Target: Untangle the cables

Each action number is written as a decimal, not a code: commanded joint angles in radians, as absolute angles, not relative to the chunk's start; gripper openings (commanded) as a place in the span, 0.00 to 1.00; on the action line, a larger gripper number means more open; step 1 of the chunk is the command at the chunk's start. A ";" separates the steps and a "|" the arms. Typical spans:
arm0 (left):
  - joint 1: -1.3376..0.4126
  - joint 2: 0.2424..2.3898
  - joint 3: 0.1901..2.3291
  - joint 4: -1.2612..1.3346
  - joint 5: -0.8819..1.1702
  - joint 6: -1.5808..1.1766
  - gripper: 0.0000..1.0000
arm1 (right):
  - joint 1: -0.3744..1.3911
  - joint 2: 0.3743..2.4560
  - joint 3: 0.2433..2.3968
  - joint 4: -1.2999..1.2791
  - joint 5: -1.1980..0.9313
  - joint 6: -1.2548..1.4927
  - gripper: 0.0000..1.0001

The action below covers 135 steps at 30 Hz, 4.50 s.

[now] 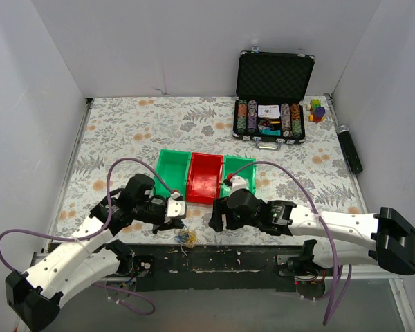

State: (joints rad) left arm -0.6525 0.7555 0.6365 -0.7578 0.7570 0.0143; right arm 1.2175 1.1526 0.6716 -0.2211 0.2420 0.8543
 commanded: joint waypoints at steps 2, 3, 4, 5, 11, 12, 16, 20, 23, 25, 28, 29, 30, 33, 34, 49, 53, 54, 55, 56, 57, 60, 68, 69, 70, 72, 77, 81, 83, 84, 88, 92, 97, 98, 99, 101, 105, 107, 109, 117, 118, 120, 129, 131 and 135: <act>-0.658 0.758 0.669 -0.772 0.792 -0.031 0.00 | 1.223 1.062 0.681 -0.198 0.222 0.691 0.86; -0.658 0.761 0.672 -0.762 0.790 -0.037 0.00 | 1.226 1.037 0.667 -0.163 0.212 0.657 0.87; -0.660 0.764 0.673 -0.744 0.785 -0.043 0.00 | 1.230 1.011 0.655 -0.131 0.206 0.617 0.87; -0.658 0.764 0.675 -0.715 0.775 -0.069 0.00 | 1.241 0.990 0.644 -0.099 0.198 0.574 0.88; -0.660 0.802 0.703 -0.580 0.707 -0.187 0.00 | 1.316 0.963 0.614 0.041 0.134 0.382 0.89; -0.658 0.819 0.709 -0.568 0.697 -0.208 0.00 | 1.328 0.972 0.609 0.067 0.127 0.367 0.89; -0.658 0.859 0.727 -0.563 0.693 -0.225 0.00 | 1.354 1.012 0.603 0.139 0.156 0.347 0.89; -0.660 0.850 0.723 -0.552 0.698 -0.230 0.00 | 1.355 1.055 0.585 0.257 0.204 0.324 0.88; -0.658 0.844 0.727 -0.561 0.699 -0.230 0.00 | 1.355 1.124 0.612 0.305 0.234 0.316 0.84; -0.658 0.838 0.732 -0.569 0.707 -0.229 0.00 | 1.355 1.169 0.624 0.322 0.300 0.313 0.82; -0.658 0.828 0.745 -0.583 0.729 -0.230 0.00 | 1.355 1.222 0.614 0.409 0.389 0.292 0.78; -0.660 0.825 0.752 -0.586 0.733 -0.233 0.00 | 1.355 1.241 0.617 0.428 0.406 0.287 0.77; -0.660 0.822 0.761 -0.592 0.735 -0.235 0.00 | 1.355 1.265 0.627 0.440 0.413 0.282 0.75; -0.658 0.812 0.779 -0.614 0.745 -0.230 0.00 | 1.355 1.315 0.656 0.452 0.446 0.287 0.64; -0.660 0.807 0.781 -0.618 0.750 -0.230 0.00 | 1.355 1.322 0.660 0.472 0.445 0.285 0.61; -0.660 0.790 0.814 -0.601 0.776 -0.281 0.00 | 1.367 1.364 0.678 0.591 0.411 0.291 0.47; -0.658 0.799 0.874 -0.603 0.788 -0.316 0.00 | 1.367 1.381 0.667 0.592 0.426 0.317 0.26; -0.658 0.798 0.893 -0.603 0.790 -0.327 0.00 | 1.367 1.384 0.663 0.588 0.425 0.331 0.20; -0.657 0.801 0.909 -0.601 0.788 -0.336 0.00 | 1.367 1.387 0.655 0.584 0.420 0.345 0.17; -0.658 0.799 0.929 -0.595 0.785 -0.350 0.00 | 1.365 1.391 0.646 0.584 0.411 0.357 0.16; -0.657 0.801 0.946 -0.582 0.778 -0.369 0.00 | 1.367 1.391 0.635 0.584 0.405 0.368 0.16; -0.657 0.793 0.998 -0.531 0.749 -0.422 0.00 | 1.367 1.388 0.591 0.591 0.397 0.402 0.19; -0.658 0.755 1.052 -0.381 0.631 -0.525 0.00 | 1.367 1.344 0.459 0.581 0.402 0.492 0.24; -0.658 0.752 1.060 -0.373 0.620 -0.529 0.00 | 1.367 1.342 0.447 0.580 0.400 0.502 0.26; -0.657 0.750 1.061 -0.364 0.609 -0.535 0.00 | 1.367 1.342 0.433 0.575 0.400 0.515 0.28; -0.660 0.749 1.072 -0.351 0.582 -0.546 0.00 | 1.368 1.338 0.411 0.566 0.400 0.534 0.34; -0.658 0.738 1.114 -0.266 0.451 -0.549 0.00 | 1.370 1.341 0.368 0.566 0.408 0.566 0.47; -0.658 0.744 1.167 -0.125 0.275 -0.522 0.00 | 1.370 1.359 0.365 0.555 0.416 0.583 0.50; -0.658 0.759 1.202 -0.045 0.200 -0.505 0.00 | 1.371 1.365 0.364 0.552 0.414 0.595 0.50; -0.658 0.768 1.224 -0.013 0.169 -0.494 0.00 | 1.371 1.367 0.362 0.551 0.417 0.600 0.50; -0.658 0.816 1.305 0.081 0.100 -0.456 0.00 | 1.374 1.373 0.356 0.548 0.422 0.614 0.50; -0.658 0.838 1.344 0.139 0.065 -0.420 0.00 | 1.376 1.391 0.345 0.546 0.429 0.635 0.50; -0.658 0.867 1.385 0.212 -0.020 -0.359 0.00 | 1.374 1.419 0.333 0.543 0.437 0.652 0.50; -0.658 0.876 1.396 0.222 -0.028 -0.348 0.00 | 1.376 1.419 0.333 0.540 0.442 0.653 0.51; -0.657 0.887 1.410 0.222 -0.031 -0.338 0.00 | 1.374 1.419 0.333 0.538 0.443 0.652 0.51; -0.658 0.899 1.428 0.213 -0.031 -0.328 0.00 | 1.374 1.420 0.340 0.537 0.443 0.646 0.51; -0.658 0.893 1.398 0.166 -0.009 -0.333 0.00 | 1.374 1.416 0.357 0.525 0.445 0.634 0.51; -0.658 0.878 1.349 0.167 -0.023 -0.328 0.00 | 1.374 1.410 0.370 0.519 0.445 0.626 0.51; -0.657 0.859 1.292 0.175 -0.044 -0.321 0.00 | 1.374 1.401 0.379 0.509 0.440 0.618 0.51; -0.658 0.810 1.118 0.201 -0.090 -0.288 0.00 | 1.376 1.348 0.385 0.482 0.434 0.591 0.51; -0.657 0.808 1.112 0.202 -0.092 -0.288 0.00 | 1.374 1.342 0.385 0.479 0.436 0.589 0.51; -0.658 0.807 1.103 0.199 -0.086 -0.293 0.00 | 1.374 1.332 0.384 0.474 0.439 0.586 0.51; -0.657 0.802 1.040 0.218 -0.083 -0.304 0.00 | 1.374 1.327 0.388 0.474 0.439 0.584 0.50; -0.658 0.802 1.017 0.233 -0.092 -0.299 0.00 | 1.374 1.325 0.388 0.474 0.439 0.584 0.50; -0.658 0.815 0.988 0.252 -0.109 -0.299 0.00 | 1.374 1.325 0.388 0.479 0.436 0.586 0.50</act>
State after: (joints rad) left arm -0.6579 0.8082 1.0161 0.2218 -0.0769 -0.3058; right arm 1.3693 1.3407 0.3649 0.4709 0.4171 0.5957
